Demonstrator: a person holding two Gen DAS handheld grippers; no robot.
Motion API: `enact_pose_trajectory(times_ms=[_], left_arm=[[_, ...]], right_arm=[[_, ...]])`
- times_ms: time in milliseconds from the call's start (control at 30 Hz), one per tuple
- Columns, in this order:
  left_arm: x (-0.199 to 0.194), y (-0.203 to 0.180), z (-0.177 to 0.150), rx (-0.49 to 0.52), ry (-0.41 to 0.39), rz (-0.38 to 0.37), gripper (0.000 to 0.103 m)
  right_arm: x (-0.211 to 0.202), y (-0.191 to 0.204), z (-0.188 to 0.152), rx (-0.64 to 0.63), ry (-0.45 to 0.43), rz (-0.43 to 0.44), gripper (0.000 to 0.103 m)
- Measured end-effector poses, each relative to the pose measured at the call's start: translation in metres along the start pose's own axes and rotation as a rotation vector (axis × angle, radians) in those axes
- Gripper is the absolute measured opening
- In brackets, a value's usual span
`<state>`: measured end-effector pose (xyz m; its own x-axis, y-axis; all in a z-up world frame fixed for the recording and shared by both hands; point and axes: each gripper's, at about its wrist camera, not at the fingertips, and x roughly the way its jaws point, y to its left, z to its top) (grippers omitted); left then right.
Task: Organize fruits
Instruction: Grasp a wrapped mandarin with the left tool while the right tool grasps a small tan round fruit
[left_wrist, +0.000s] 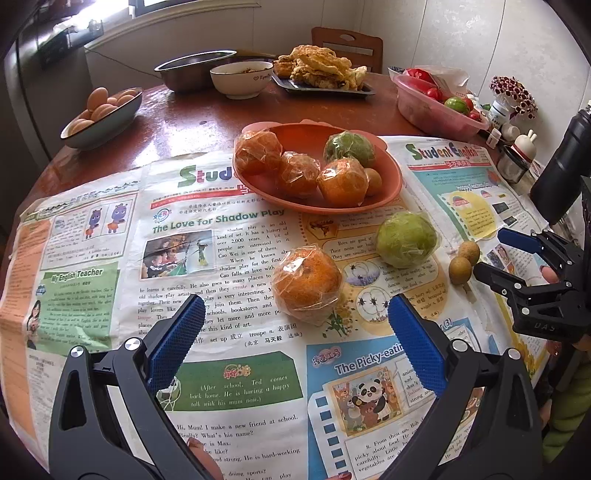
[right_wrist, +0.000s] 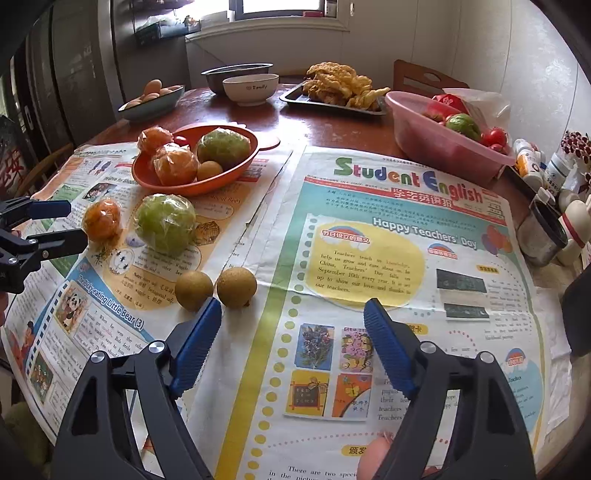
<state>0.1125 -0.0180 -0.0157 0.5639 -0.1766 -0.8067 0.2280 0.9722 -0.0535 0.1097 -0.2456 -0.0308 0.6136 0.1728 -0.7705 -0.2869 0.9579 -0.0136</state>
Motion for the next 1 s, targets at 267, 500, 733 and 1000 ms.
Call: enact_pose_trajectory(times_ms=[267,500,733,1000], left_arm=[[0.011,0.001,0.002,-0.004,0.010,-0.005,0.093],[0.015,0.003,0.005,-0.011,0.009,-0.009,0.093],[0.020,0.003,0.008,-0.011,0.012,-0.020,0.088],[0.028,0.003,0.010,-0.004,0.028,-0.030,0.069]], right_arm=[[0.002,0.006,0.004,-0.029,-0.015,0.051,0.060],[0.010,0.009,0.012,-0.051,0.000,0.104,0.034],[0.013,0.009,0.016,-0.052,0.008,0.117,0.025],[0.015,0.007,0.018,-0.045,0.003,0.119,0.023]])
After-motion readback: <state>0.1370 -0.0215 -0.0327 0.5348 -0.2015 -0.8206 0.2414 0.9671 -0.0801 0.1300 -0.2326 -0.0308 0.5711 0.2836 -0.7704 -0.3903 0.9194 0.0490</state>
